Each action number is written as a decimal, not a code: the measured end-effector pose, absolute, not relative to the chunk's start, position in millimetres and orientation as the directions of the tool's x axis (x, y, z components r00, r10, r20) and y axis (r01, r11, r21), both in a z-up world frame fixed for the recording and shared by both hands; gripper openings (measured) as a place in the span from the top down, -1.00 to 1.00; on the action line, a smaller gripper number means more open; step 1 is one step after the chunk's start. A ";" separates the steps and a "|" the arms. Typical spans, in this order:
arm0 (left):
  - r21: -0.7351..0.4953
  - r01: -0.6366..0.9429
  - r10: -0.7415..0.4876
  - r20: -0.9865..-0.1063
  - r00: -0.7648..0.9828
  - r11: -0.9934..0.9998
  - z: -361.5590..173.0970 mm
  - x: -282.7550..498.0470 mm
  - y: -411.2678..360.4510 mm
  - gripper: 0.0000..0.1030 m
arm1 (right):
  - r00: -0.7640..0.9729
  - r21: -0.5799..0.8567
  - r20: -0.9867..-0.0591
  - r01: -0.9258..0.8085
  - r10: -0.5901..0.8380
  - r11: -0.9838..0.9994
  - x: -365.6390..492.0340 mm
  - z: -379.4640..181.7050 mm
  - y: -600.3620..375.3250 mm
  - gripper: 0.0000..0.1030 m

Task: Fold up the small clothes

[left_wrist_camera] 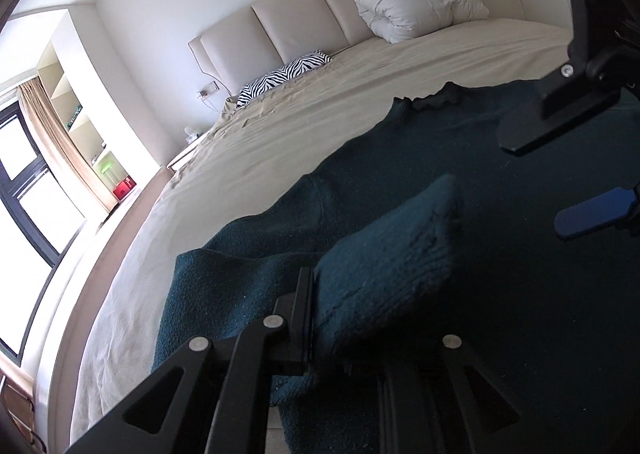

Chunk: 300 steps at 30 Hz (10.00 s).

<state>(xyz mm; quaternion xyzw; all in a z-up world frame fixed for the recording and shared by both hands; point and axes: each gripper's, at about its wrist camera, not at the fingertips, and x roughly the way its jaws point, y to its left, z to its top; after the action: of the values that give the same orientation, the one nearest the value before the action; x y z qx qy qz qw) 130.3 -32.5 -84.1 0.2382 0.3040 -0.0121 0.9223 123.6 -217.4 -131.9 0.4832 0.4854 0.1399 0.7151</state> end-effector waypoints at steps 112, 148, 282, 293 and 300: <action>-0.520 0.183 -0.534 -0.679 0.505 0.834 -91.2 190.9 75.1 0.53 | 0.684 0.561 -0.703 0.364 0.195 0.744 32.7 -104.1 -406.9 0.60; -0.699 0.206 -0.715 -0.587 0.381 0.684 -71.2 152.9 -44.4 -0.37 | 0.737 0.687 -0.625 0.676 -0.257 0.267 -186.3 -90.9 -686.6 0.70; -0.666 0.205 -0.680 -0.607 0.411 0.718 -119.4 245.0 12.2 0.71 | 0.729 0.865 -0.467 0.259 0.501 0.429 49.3 -128.4 -489.9 -0.12; -0.597 0.126 -0.565 -0.640 0.521 0.792 -66.6 116.2 90.4 -0.13 | 0.757 0.848 -0.458 0.215 0.466 0.484 -118.7 -94.3 -447.3 -0.15; -0.529 0.055 -0.493 -0.743 0.452 0.847 -87.1 8.9 124.5 -0.13 | 0.712 0.746 -0.580 0.268 0.397 0.609 -188.0 -96.7 -420.0 -0.15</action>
<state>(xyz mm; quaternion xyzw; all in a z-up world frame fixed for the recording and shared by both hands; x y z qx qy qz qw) 8.9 124.5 -87.1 -0.2207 0.4961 -0.1667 0.8230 -188.0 -420.0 -96.7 0.4403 0.3776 0.0397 0.8136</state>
